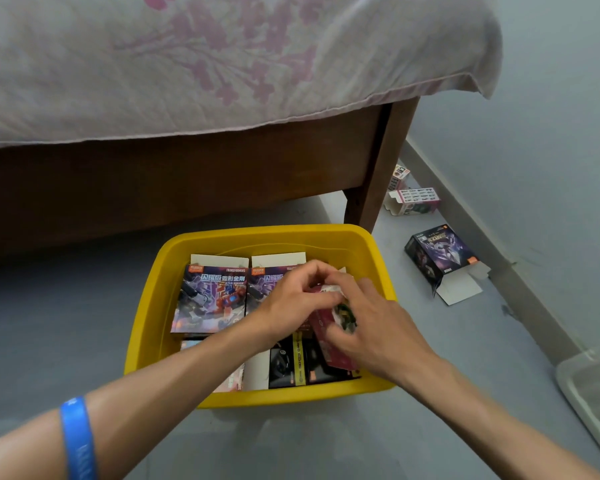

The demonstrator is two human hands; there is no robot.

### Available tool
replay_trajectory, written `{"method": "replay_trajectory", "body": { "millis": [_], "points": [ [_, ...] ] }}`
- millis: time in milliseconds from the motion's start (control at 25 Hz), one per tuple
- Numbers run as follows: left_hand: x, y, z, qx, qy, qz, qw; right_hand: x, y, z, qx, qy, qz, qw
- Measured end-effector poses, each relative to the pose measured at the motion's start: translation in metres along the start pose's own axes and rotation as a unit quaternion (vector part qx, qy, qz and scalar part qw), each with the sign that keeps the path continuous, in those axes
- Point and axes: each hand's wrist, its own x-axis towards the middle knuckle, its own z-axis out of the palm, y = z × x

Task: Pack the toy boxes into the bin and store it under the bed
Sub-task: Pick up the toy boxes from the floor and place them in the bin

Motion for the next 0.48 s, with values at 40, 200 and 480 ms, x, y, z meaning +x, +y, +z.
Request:
{"method": "replay_trajectory", "body": {
  "millis": [40,200,480],
  "points": [
    [0.001,-0.001,-0.007,0.035,-0.045,0.004,0.998,0.004,0.004,-0.002,-0.031,0.004,0.014,0.999],
    [0.011,-0.027,-0.042,0.479,-0.094,0.042,0.872,0.034,0.013,0.003,-0.29,0.073,-0.057,0.953],
    [0.018,-0.068,-0.059,0.605,-0.133,0.034,0.785,0.091,0.025,0.013,-0.258,0.074,0.049,0.962]
  ]
}}
